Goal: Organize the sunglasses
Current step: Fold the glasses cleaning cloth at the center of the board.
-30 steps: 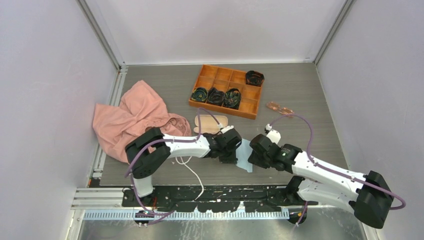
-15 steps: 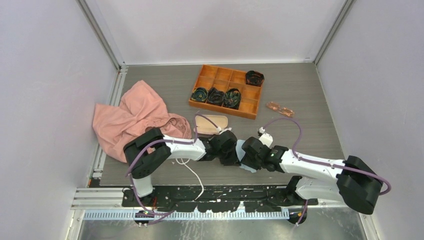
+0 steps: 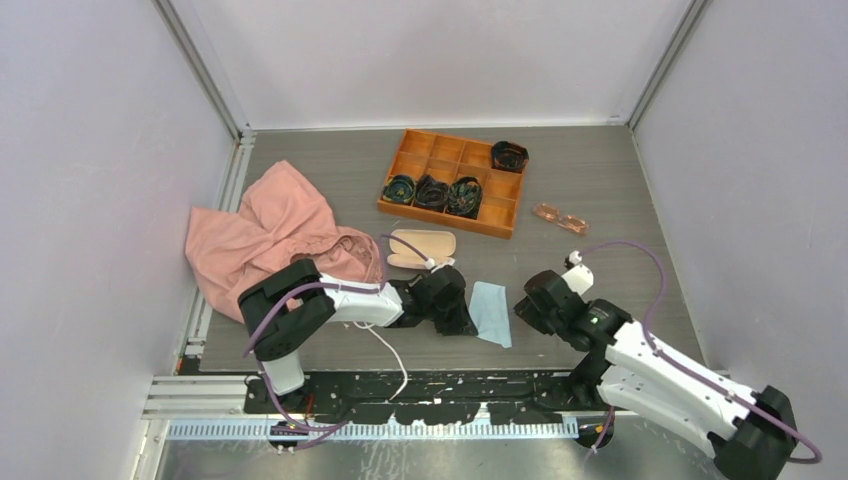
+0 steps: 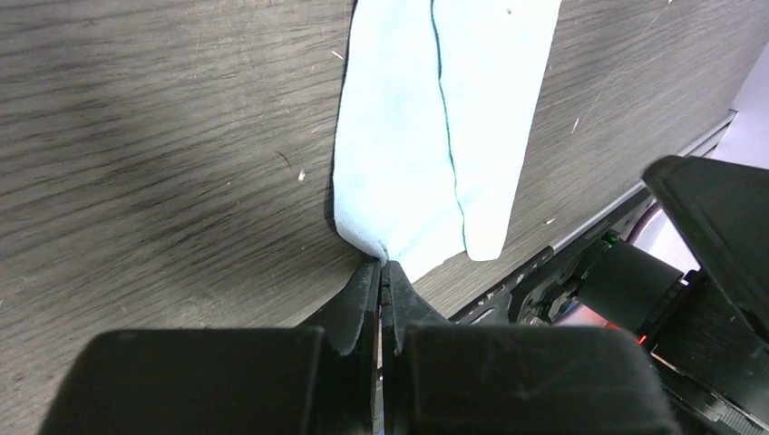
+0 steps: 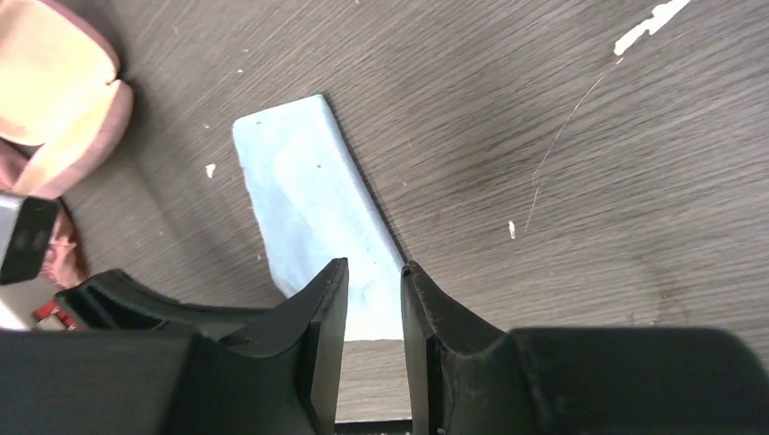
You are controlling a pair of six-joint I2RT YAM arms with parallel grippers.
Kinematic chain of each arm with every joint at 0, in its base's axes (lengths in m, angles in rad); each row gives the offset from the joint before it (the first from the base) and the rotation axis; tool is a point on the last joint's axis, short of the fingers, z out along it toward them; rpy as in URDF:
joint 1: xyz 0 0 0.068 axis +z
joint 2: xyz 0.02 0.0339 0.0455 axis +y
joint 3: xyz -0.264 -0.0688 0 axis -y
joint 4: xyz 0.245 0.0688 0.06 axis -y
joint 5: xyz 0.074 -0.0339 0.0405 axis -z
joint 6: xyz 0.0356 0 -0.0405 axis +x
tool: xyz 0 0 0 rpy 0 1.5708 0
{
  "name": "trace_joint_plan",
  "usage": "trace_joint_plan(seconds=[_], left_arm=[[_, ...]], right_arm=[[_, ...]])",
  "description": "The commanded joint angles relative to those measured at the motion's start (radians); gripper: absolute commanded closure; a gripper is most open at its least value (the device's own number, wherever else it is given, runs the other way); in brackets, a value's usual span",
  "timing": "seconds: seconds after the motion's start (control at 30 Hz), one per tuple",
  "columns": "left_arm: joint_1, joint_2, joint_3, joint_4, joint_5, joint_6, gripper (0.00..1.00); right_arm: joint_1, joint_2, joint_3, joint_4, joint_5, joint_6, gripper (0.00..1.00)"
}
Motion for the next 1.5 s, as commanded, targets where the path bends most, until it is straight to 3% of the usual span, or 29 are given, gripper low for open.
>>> trace_joint_plan(seconds=[0.0, 0.1, 0.27, 0.53, 0.97, 1.37, 1.47], left_arm=[[0.005, -0.019, -0.018, -0.047, -0.032, 0.008, 0.99], [0.006, -0.019, -0.015, -0.047, -0.034, 0.008, 0.99], [0.006, -0.014, -0.004, -0.05, -0.028, 0.014, 0.99], [0.007, 0.018, 0.028, -0.059, -0.012, 0.026, 0.99], [0.019, 0.018, 0.04, -0.097, -0.006, 0.041, 0.99], [0.024, 0.031, 0.041, -0.085, 0.0, 0.041, 0.99], [0.026, 0.031, 0.038, -0.085, 0.001, 0.042, 1.0]], right_arm=[[-0.003, -0.043, 0.046, -0.099, 0.008, -0.029, 0.66], [0.014, 0.038, 0.05, -0.046, -0.079, -0.072, 0.66], [0.168, 0.128, 0.122, -0.096, -0.011, -0.098, 0.66], [0.189, 0.197, 0.093, -0.036, -0.19, -0.195, 0.71], [0.2, 0.339, 0.092, -0.028, -0.046, -0.189, 0.74], [0.203, 0.38, 0.075, 0.017, -0.07, -0.192, 0.71], [0.204, 0.389, 0.07, 0.018, -0.061, -0.194, 0.76]])
